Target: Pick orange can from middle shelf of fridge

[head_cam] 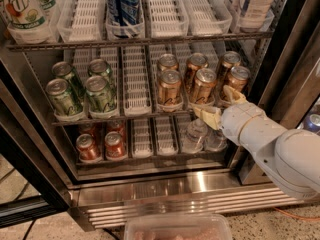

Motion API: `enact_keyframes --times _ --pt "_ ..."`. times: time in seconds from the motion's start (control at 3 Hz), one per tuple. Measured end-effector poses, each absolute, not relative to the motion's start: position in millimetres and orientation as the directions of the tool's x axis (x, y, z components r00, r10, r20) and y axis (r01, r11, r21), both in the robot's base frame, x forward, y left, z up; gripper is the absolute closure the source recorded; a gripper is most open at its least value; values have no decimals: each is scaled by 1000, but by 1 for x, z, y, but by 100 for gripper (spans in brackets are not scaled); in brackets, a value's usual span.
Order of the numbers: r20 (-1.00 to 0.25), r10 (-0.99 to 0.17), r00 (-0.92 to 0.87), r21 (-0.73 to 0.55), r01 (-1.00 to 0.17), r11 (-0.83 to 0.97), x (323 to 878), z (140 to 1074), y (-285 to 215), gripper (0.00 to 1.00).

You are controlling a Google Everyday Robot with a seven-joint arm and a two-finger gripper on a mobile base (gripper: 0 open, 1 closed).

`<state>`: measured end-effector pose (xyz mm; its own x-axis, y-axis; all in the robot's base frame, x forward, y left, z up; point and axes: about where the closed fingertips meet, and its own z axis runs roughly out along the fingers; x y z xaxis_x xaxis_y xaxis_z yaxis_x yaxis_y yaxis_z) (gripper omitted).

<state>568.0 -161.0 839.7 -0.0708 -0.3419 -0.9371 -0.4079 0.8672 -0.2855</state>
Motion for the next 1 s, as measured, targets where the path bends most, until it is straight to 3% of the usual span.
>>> enact_keyframes --times 0.67,1.0 --pt "-937 -342 -71 -286 -408 867 568 840 -161 43" --pt "-937 -344 -68 -289 -407 867 574 839 -159 40"
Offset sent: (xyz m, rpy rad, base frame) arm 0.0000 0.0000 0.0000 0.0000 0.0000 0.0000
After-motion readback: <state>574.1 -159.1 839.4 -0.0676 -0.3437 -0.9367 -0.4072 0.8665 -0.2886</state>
